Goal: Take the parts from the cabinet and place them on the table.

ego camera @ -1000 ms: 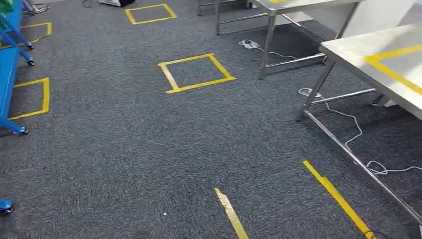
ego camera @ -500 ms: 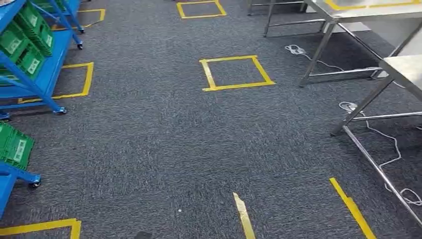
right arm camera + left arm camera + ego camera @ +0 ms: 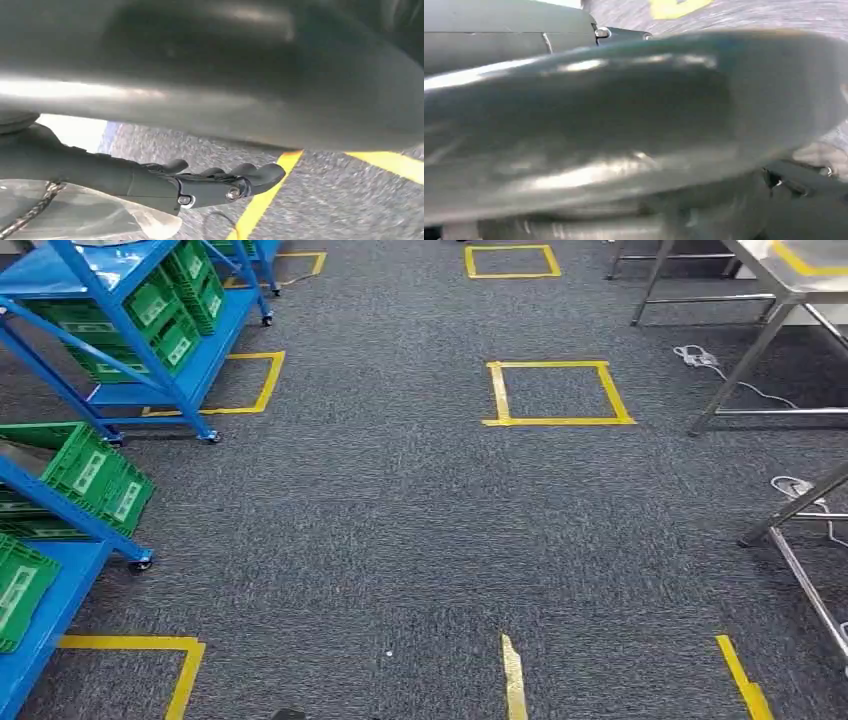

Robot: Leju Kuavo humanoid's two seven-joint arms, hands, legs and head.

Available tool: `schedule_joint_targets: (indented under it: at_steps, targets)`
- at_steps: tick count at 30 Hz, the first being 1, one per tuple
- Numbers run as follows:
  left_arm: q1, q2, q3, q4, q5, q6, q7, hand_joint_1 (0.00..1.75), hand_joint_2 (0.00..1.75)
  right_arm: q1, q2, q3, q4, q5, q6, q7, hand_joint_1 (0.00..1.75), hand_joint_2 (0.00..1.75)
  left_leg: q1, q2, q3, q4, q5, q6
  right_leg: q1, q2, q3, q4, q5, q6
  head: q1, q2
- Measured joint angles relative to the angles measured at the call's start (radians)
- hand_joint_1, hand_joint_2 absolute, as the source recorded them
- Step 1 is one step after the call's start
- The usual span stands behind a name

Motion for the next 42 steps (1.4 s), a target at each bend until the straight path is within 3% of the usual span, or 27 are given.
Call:
schedule_joint_targets:
  at_steps: [1, 2, 3, 6, 8, 10, 12, 13, 15, 16, 17, 21, 22, 23, 24, 26, 27, 28, 30, 31, 32, 36, 37, 38, 39, 41, 42]
  targets:
    - [-0.005, 0.002, 0.005, 0.000, 0.010, 0.002, 0.002, 0.00, 0.00, 0.000, 0.001, 0.000, 0.000, 0.008, 0.003, 0.001, 0.00, 0.00, -0.004, 0.049, 0.042, -0.081, 0.022, 0.006, 0.002, -0.011, 0.005, 0.000, -0.004, 0.004, 0.000, 0.000]
    - [-0.012, 0.001, 0.008, 0.000, 0.007, 0.010, 0.004, 0.00, 0.00, 0.001, 0.001, 0.000, 0.000, 0.013, 0.001, -0.004, 0.00, 0.00, -0.020, 0.072, 0.052, -0.104, 0.007, 0.011, 0.010, -0.024, -0.002, 0.005, -0.011, 0.013, 0.000, 0.000]
    - [-0.018, -0.001, 0.008, 0.000, 0.003, 0.017, -0.005, 0.00, 0.00, -0.001, 0.001, 0.000, 0.000, 0.014, -0.009, -0.017, 0.00, 0.00, -0.016, 0.063, 0.047, -0.100, 0.007, 0.024, 0.010, -0.033, -0.001, 0.004, -0.013, 0.017, 0.002, 0.000]
    - [-0.010, -0.003, 0.008, 0.000, -0.001, 0.008, -0.115, 0.00, 0.00, -0.013, 0.006, 0.000, -0.001, 0.011, -0.048, -0.056, 0.00, 0.00, -0.018, 0.027, 0.044, -0.108, 0.010, 0.041, 0.008, -0.063, 0.015, 0.001, -0.019, 0.032, 0.001, 0.000]
    - [-0.015, -0.011, 0.009, 0.000, 0.009, 0.003, -0.172, 0.00, 0.00, -0.015, 0.008, -0.001, -0.001, 0.011, -0.056, -0.067, 0.00, 0.00, -0.011, 0.005, 0.044, -0.112, 0.017, 0.056, 0.000, 0.051, -0.019, 0.065, -0.067, 0.040, 0.010, 0.000]
    - [-0.022, -0.020, 0.010, 0.000, 0.012, 0.003, -0.179, 0.00, 0.00, -0.014, 0.009, -0.002, 0.000, 0.011, -0.060, -0.065, 0.00, 0.00, -0.012, -0.024, 0.042, -0.112, 0.017, 0.062, -0.001, 0.082, -0.104, 0.240, -0.143, 0.042, 0.011, 0.000]
    - [-0.021, -0.023, 0.011, 0.000, 0.013, 0.003, -0.180, 0.00, 0.00, -0.012, 0.009, -0.004, 0.000, 0.011, -0.061, -0.065, 0.00, 0.00, -0.013, -0.052, 0.043, -0.111, 0.017, 0.062, -0.001, 0.086, -0.163, 0.333, -0.155, 0.043, 0.010, 0.000]
    - [-0.020, -0.024, 0.011, 0.000, 0.014, 0.003, -0.180, 0.00, 0.00, -0.012, 0.009, -0.005, 0.000, 0.011, -0.061, -0.065, 0.00, 0.00, -0.012, -0.067, 0.044, -0.110, 0.017, 0.062, -0.001, 0.086, -0.162, 0.311, -0.123, 0.041, 0.010, 0.000]
    - [-0.020, -0.027, 0.014, 0.000, 0.015, 0.003, -0.180, 0.00, 0.00, -0.011, 0.009, -0.006, 0.000, 0.011, -0.061, -0.065, 0.00, 0.00, -0.011, -0.100, 0.047, -0.108, 0.016, 0.060, -0.004, 0.100, -0.099, 0.151, -0.019, 0.039, 0.010, 0.000]
    - [-0.021, -0.029, 0.014, 0.000, 0.015, 0.003, -0.180, 0.00, 0.00, -0.012, 0.009, -0.007, 0.000, 0.011, -0.061, -0.065, 0.00, 0.00, -0.009, -0.113, 0.046, -0.104, 0.014, 0.056, -0.009, 0.139, -0.062, 0.065, 0.021, 0.040, 0.011, 0.000]
    - [-0.024, -0.029, 0.015, 0.000, 0.027, 0.007, -0.179, 0.00, 0.00, -0.010, 0.009, -0.007, 0.001, 0.013, -0.058, -0.066, 0.00, 0.00, -0.016, -0.123, 0.041, -0.098, 0.012, 0.048, -0.013, 0.189, -0.051, 0.037, 0.005, 0.039, 0.011, 0.000]
    - [-0.027, -0.023, 0.071, 0.000, 0.133, 0.012, -0.186, 0.00, 0.00, -0.017, 0.009, -0.007, 0.001, 0.034, -0.006, -0.078, 0.00, 0.00, -0.004, -0.167, 0.024, -0.100, 0.024, 0.020, -0.006, 0.153, -0.037, 0.024, 0.011, 0.016, 0.011, 0.000]
    - [-0.028, -0.020, 0.083, 0.000, 0.142, 0.005, -0.197, 0.00, 0.00, -0.018, 0.009, -0.007, 0.001, 0.040, -0.002, -0.079, 0.00, 0.00, -0.004, -0.143, 0.024, -0.091, 0.013, 0.019, -0.011, 0.133, -0.033, 0.017, 0.015, 0.008, 0.010, 0.000]
    - [-0.030, -0.019, 0.092, 0.000, 0.147, -0.002, -0.209, 0.00, 0.00, -0.015, 0.009, -0.006, 0.001, 0.049, -0.001, -0.082, 0.00, 0.00, -0.009, -0.091, 0.009, -0.058, -0.013, 0.015, -0.009, 0.122, -0.032, 0.015, 0.014, 0.004, 0.003, 0.000]
    - [-0.035, -0.018, 0.099, 0.000, 0.155, -0.007, -0.217, 0.00, 0.00, -0.012, 0.008, -0.006, 0.001, 0.060, 0.001, -0.083, 0.00, 0.00, -0.009, -0.060, -0.020, 0.006, -0.051, 0.011, -0.007, 0.103, -0.031, 0.015, 0.013, 0.000, 0.000, 0.000]
    - [-0.040, -0.017, 0.112, 0.000, 0.165, -0.010, -0.219, 0.00, 0.00, -0.007, 0.006, 0.002, 0.001, 0.090, 0.000, -0.079, 0.00, 0.00, -0.005, -0.033, -0.092, 0.168, -0.121, 0.006, -0.001, 0.064, -0.030, 0.015, 0.009, -0.006, 0.002, 0.000]
    - [-0.039, -0.018, 0.118, 0.000, 0.168, -0.009, -0.215, 0.00, 0.00, -0.006, 0.005, 0.007, 0.001, 0.098, -0.001, -0.078, 0.00, 0.00, -0.003, -0.029, -0.106, 0.204, -0.128, 0.004, 0.000, 0.050, -0.030, 0.015, 0.008, -0.006, 0.001, 0.000]
    - [-0.037, -0.018, 0.126, 0.000, 0.175, -0.006, -0.209, 0.00, 0.00, -0.006, 0.005, 0.013, 0.001, 0.106, -0.003, -0.078, 0.00, 0.00, -0.002, -0.027, -0.096, 0.192, -0.110, 0.004, 0.001, 0.036, -0.029, 0.015, 0.006, -0.007, 0.002, 0.000]
    - [-0.034, -0.019, 0.133, 0.000, 0.179, -0.002, -0.204, 0.00, 0.00, -0.006, 0.005, 0.022, 0.001, 0.117, -0.003, -0.079, 0.00, 0.00, -0.003, -0.017, -0.028, 0.063, -0.035, 0.010, 0.002, 0.012, -0.024, 0.016, 0.002, -0.005, 0.001, 0.000]
    - [-0.034, -0.019, 0.139, 0.000, 0.182, 0.000, -0.201, 0.00, 0.00, -0.006, 0.005, 0.029, 0.001, 0.124, -0.002, -0.081, 0.00, 0.00, -0.006, 0.007, 0.022, -0.029, 0.005, 0.016, 0.003, 0.001, -0.018, 0.016, -0.001, -0.002, 0.000, 0.000]
    - [-0.036, -0.021, 0.144, 0.000, 0.183, 0.003, -0.194, 0.00, 0.00, -0.005, 0.005, 0.036, 0.001, 0.129, 0.001, -0.082, 0.00, 0.00, -0.017, 0.063, 0.052, -0.083, -0.001, 0.021, 0.005, -0.010, -0.016, 0.015, -0.004, 0.002, 0.002, 0.000]
    - [-0.032, -0.026, 0.153, 0.000, 0.186, 0.021, -0.164, 0.00, 0.00, -0.009, 0.009, 0.053, 0.001, 0.145, 0.005, -0.078, 0.00, 0.00, -0.026, 0.030, 0.046, -0.102, -0.002, 0.038, 0.010, -0.055, -0.007, 0.013, -0.011, 0.021, 0.004, 0.000]
    - [-0.029, -0.027, 0.156, 0.000, 0.186, 0.029, -0.153, 0.00, 0.00, -0.009, 0.009, 0.054, 0.001, 0.145, 0.006, -0.079, 0.00, 0.00, -0.014, 0.017, 0.056, -0.114, 0.006, 0.048, 0.007, -0.034, -0.013, 0.017, -0.021, 0.031, 0.003, 0.000]
    - [-0.030, -0.027, 0.158, 0.000, 0.189, 0.033, -0.150, 0.00, 0.00, -0.008, 0.010, 0.055, 0.001, 0.147, 0.006, -0.080, 0.00, 0.00, -0.012, 0.008, 0.056, -0.115, 0.007, 0.053, 0.004, 0.033, -0.021, 0.043, -0.042, 0.034, 0.009, 0.000]
    - [-0.032, -0.027, 0.159, 0.000, 0.190, 0.034, -0.150, 0.00, 0.00, -0.005, 0.010, 0.057, 0.001, 0.151, 0.010, -0.080, 0.00, 0.00, -0.012, -0.004, 0.054, -0.114, 0.009, 0.057, 0.002, 0.064, -0.049, 0.104, -0.077, 0.035, 0.012, 0.000]
    - [-0.033, -0.027, 0.161, 0.000, 0.190, 0.033, -0.150, 0.00, 0.00, -0.004, 0.010, 0.061, 0.002, 0.155, 0.013, -0.081, 0.00, 0.00, -0.012, -0.029, 0.053, -0.114, 0.009, 0.061, 0.000, 0.084, -0.130, 0.267, -0.142, 0.039, 0.010, 0.000]
    - [-0.033, -0.027, 0.164, 0.000, 0.190, 0.031, -0.152, 0.00, 0.00, -0.003, 0.010, 0.061, 0.002, 0.155, 0.013, -0.080, 0.00, 0.00, -0.012, -0.043, 0.053, -0.114, 0.009, 0.061, 0.000, 0.084, -0.160, 0.318, -0.152, 0.040, 0.011, 0.000]
